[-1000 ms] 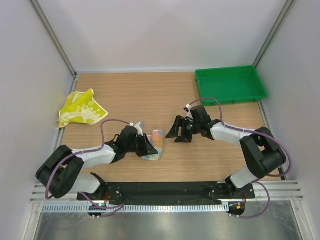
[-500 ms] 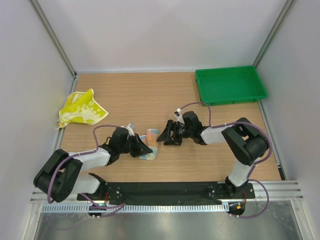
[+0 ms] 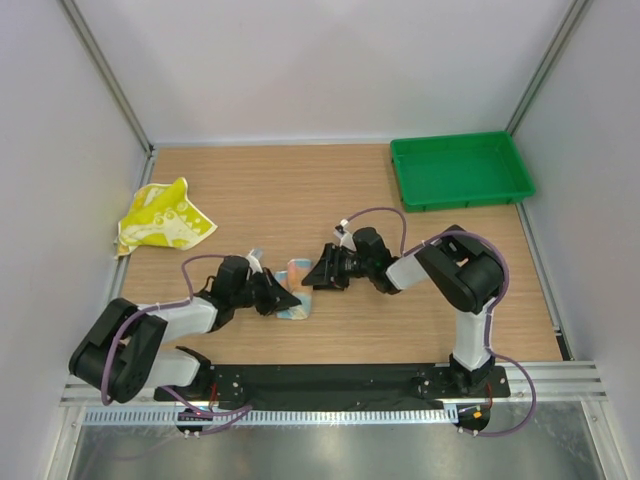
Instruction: Roll the towels
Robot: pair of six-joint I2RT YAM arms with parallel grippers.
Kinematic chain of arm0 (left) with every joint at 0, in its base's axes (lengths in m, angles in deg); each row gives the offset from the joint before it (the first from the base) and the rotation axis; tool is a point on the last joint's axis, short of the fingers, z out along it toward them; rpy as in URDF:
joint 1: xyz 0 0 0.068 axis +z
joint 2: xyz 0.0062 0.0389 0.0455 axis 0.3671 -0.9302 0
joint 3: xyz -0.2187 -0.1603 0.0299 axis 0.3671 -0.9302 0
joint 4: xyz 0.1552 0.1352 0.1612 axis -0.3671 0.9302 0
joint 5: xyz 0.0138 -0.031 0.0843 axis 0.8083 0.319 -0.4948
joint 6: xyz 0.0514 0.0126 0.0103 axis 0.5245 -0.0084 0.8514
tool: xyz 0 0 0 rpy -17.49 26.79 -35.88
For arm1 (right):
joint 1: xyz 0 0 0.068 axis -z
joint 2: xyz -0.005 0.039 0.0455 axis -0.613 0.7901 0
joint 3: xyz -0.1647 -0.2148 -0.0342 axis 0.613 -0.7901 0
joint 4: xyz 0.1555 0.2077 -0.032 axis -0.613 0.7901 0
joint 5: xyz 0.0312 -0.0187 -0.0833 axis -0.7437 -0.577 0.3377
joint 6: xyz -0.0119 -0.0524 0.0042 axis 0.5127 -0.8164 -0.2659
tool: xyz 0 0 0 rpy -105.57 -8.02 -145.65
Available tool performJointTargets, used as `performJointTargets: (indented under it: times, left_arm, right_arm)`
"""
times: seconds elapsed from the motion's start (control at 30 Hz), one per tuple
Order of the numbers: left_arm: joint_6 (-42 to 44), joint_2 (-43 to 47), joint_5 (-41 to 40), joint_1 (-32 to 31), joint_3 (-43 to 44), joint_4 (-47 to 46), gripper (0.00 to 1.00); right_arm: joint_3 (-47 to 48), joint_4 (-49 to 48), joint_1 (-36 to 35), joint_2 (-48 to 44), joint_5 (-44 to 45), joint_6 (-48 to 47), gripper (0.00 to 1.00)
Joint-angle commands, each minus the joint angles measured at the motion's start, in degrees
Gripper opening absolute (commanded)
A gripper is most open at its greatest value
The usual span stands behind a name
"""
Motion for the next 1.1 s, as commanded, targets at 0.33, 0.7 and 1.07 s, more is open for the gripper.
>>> performJointTargets:
  times: [0.33,0.7,1.07]
  left_arm:
    - [10.6,-3.3,-5.2,0.2,1.5,18.7,0.22]
    - [16.4,-8.3,-8.9,-5.2,11.8,25.7,0.37]
    - [19.3,-9.7,-27.4,-19.5,24.6,38.0,0.54]
  right_arm:
    - [-3.3,-4.3,-0.6,-7.0,1.9,2.4,0.19]
    - [-1.3,34.9,-0.6,-23.2,16.2,-8.1,0.15]
    - [2.4,46.4,-0.8,-22.0,20.6,-9.9,0.14]
